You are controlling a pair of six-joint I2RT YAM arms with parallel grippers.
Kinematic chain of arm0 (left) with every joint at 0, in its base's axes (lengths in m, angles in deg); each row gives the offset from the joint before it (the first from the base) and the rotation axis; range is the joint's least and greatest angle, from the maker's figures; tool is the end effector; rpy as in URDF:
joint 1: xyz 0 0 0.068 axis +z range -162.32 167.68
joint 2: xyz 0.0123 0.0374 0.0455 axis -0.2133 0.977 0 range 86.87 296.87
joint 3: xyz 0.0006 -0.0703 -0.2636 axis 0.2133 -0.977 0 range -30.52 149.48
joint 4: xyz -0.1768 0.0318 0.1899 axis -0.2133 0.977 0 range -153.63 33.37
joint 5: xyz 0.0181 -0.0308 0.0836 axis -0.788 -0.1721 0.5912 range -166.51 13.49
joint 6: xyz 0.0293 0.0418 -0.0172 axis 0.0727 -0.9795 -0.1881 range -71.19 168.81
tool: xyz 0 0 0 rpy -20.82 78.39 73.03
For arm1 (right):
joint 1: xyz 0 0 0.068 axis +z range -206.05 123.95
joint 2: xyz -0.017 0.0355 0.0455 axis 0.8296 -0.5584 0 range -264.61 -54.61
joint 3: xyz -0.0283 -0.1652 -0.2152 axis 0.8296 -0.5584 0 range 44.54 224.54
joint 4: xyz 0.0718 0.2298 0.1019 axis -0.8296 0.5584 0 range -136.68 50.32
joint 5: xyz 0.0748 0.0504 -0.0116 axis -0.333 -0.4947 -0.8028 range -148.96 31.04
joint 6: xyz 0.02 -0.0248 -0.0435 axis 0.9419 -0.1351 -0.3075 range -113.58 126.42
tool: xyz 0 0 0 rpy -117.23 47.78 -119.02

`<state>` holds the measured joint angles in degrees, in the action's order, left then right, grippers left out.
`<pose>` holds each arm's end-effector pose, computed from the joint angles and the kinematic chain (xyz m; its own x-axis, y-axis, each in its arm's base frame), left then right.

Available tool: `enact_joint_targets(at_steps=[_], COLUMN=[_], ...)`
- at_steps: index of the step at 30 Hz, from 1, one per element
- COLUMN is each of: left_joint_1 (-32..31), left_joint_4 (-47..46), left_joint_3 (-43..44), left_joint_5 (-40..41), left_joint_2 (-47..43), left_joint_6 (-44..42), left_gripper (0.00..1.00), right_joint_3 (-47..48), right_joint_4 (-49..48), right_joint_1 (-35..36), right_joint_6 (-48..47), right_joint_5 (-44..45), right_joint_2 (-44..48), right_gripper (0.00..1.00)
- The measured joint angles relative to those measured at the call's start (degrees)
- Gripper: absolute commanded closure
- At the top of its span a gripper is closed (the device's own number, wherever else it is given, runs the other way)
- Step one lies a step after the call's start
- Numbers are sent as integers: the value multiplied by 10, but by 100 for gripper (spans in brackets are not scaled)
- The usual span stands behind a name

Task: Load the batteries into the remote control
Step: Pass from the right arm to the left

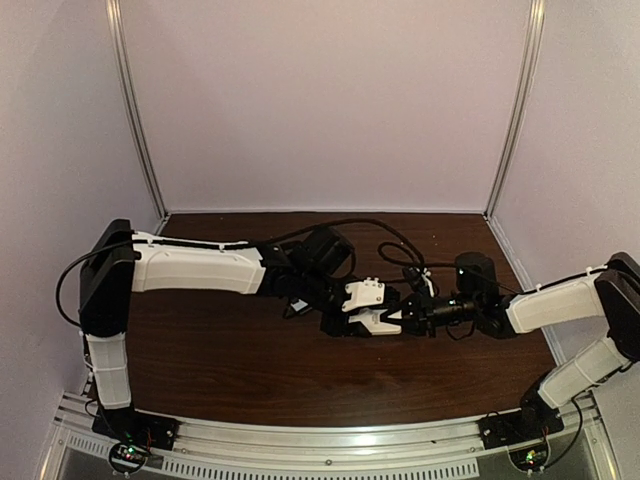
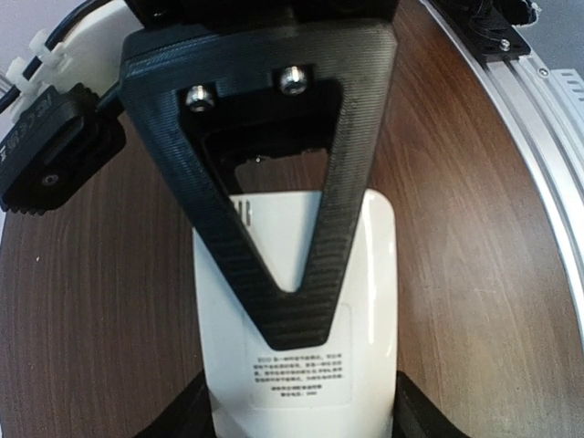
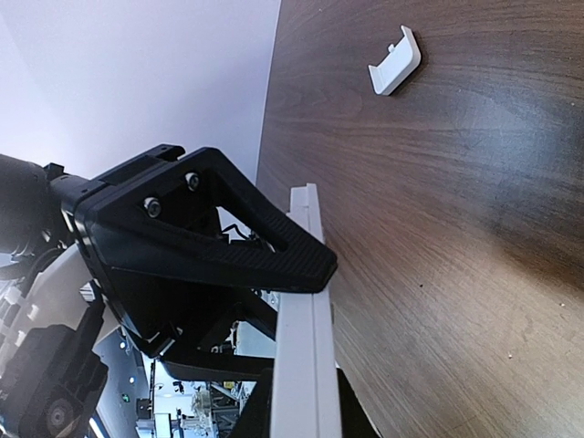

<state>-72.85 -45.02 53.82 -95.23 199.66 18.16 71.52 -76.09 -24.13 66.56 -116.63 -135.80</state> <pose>0.2062 -0.3884 0.2141 0.1655 0.6889 -0.7057 0.9855 -0.0880 0.1453 0.2012 0.1608 0.1717 -0.9871 -0.0685 -0.1447 -0.1563 0.2164 0.9637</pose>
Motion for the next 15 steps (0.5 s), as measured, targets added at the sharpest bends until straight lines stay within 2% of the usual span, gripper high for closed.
enact_joint_targets(at_steps=[3,7,10,15], left_joint_1=[0,-1,0,5], left_joint_4=[9,30,54,79], left_joint_3=[6,8,8,6], left_joint_5=[3,12,19,26], left_joint_2=[2,2,3,9], left_joint_6=[0,-3,-3,8], left_gripper=[64,67,67,64], right_joint_3=[1,5,13,37], right_joint_4=[-5,3,34,138], right_joint_1=[0,-6,-28,-73], right_joint_6=[1,-7,-26,-90], right_joint_5=[0,-6,-4,22], right_joint_2=[-3,-6,-3,22], right_gripper=[67,53,48,46])
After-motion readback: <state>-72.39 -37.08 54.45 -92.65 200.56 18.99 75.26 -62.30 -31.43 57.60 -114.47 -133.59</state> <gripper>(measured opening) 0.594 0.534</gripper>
